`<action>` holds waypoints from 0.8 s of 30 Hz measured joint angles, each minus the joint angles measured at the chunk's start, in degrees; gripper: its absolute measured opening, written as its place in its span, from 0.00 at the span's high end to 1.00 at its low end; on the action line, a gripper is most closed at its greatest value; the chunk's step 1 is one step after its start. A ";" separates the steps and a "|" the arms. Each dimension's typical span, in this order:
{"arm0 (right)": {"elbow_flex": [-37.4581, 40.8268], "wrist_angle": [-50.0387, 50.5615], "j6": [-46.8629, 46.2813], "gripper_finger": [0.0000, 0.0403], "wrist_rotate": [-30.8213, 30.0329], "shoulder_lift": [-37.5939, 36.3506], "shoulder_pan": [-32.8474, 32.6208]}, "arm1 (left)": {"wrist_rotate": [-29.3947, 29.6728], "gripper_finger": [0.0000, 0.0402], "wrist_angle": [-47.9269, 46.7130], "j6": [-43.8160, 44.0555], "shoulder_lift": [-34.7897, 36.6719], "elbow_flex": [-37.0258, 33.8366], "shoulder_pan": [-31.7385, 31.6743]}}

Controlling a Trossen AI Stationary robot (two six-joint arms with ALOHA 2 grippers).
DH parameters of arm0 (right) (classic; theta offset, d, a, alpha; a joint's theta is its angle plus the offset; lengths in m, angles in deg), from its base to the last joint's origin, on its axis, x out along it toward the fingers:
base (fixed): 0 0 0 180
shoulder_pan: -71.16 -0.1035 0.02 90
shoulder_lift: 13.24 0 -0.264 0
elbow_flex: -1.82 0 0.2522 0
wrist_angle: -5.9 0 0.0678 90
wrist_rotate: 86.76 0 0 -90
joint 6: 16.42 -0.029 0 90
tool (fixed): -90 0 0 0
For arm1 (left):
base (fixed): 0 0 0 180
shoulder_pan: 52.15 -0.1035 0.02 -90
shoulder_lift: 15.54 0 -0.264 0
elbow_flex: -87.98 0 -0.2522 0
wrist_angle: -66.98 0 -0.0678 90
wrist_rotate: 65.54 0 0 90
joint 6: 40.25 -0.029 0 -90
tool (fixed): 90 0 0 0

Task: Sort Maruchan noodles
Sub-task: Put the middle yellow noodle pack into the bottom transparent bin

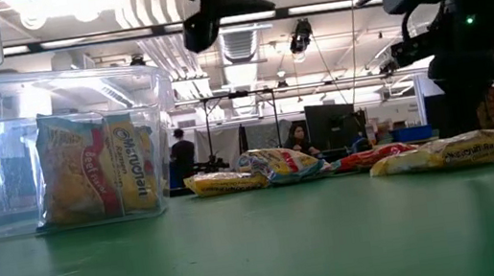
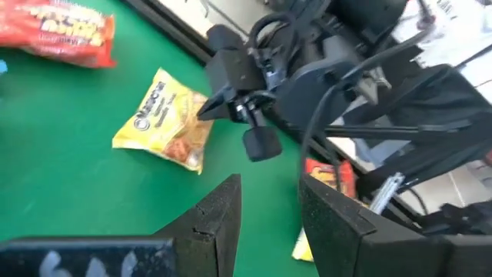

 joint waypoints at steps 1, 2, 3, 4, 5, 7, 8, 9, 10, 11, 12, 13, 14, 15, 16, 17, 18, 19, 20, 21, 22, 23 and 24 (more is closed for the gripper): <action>0.31 -0.95 0.00 0.98 0.01 0.00 -0.01 | 0.16 0.72 -0.08 0.53 -0.75 0.00 -0.15; 0.66 -2.12 0.01 0.98 0.02 0.00 -0.01 | 0.34 0.72 -0.11 1.33 -1.67 0.00 -0.28; 1.11 -3.85 0.09 0.98 0.05 0.00 -0.01 | 0.42 0.72 -0.10 2.38 -2.57 0.00 -0.41; 1.67 -6.02 0.11 0.98 0.27 0.00 -0.01 | 0.49 0.72 -0.12 3.51 -3.47 0.00 -0.51; 2.32 -8.24 0.11 0.98 0.49 0.00 -0.01 | 0.65 0.72 0.28 4.45 -4.36 0.00 -0.56; 3.47 -11.78 0.49 0.98 0.57 0.00 -0.01 | 0.82 0.72 1.06 5.42 -5.69 0.00 -0.58; 3.91 -13.29 0.52 0.98 0.56 0.00 -0.01 | 0.84 0.72 1.69 5.55 -6.24 0.00 -0.58; 4.26 -14.51 0.52 0.98 0.55 0.00 -0.01 | 0.82 0.72 1.93 5.69 -6.72 0.00 -0.58; 4.63 -15.68 0.50 0.98 0.50 0.00 -0.01 | 0.82 0.72 1.95 5.74 -7.01 0.00 -0.67; 5.00 -16.75 0.48 0.98 0.50 0.00 -0.01 | 0.82 0.72 1.96 5.63 -7.29 0.00 -0.75; 5.27 -17.84 0.46 0.98 0.52 0.00 -0.01 | 0.87 0.72 2.09 5.21 -7.53 0.00 -0.89; 5.33 -18.84 0.36 0.98 0.52 0.00 -0.01 | 1.22 0.72 2.26 4.82 -7.60 0.00 -1.12; 5.31 -20.00 0.00 0.98 0.52 0.00 -0.01 | 1.35 0.72 2.26 4.60 -7.58 0.00 -1.34; 5.12 -20.33 -0.39 0.98 0.81 -0.07 -0.01 | 1.41 0.72 2.28 4.26 -7.58 0.00 -1.52; 4.65 -19.57 -0.61 0.98 1.37 -0.23 -0.01 | 1.47 0.72 2.38 3.78 -7.71 0.00 -1.66; 3.90 -17.78 -0.90 0.98 1.73 -0.52 -0.01 | 1.52 0.72 2.39 3.48 -7.80 0.00 -1.81; 3.00 -15.49 -1.55 0.98 1.68 -0.87 -0.01 | 1.52 0.72 2.31 3.40 -7.88 0.00 -1.83; 2.04 -13.01 -2.36 0.98 1.48 -1.24 -0.01 | 1.42 0.72 2.26 3.35 -7.92 0.00 -1.84; 1.19 -10.34 -3.10 0.98 1.16 -1.63 -0.01 | 1.12 0.72 2.23 3.29 -7.94 0.00 -1.80; 0.47 -7.74 -3.70 0.98 0.80 -1.96 -0.01 | 0.48 0.72 2.26 3.27 -7.92 0.00 -1.78; -0.09 -5.31 -4.42 0.98 0.27 -2.32 -0.01 | -0.26 0.72 2.35 3.25 -7.92 0.00 -1.78; -0.50 -3.46 -5.24 0.98 -0.07 -2.62 -0.01 | -0.91 0.72 2.36 3.06 -8.00 0.00 -1.78; -0.64 -2.18 -5.98 0.98 -0.13 -2.83 -0.01 | -1.76 0.72 2.38 2.26 -8.15 0.00 -1.78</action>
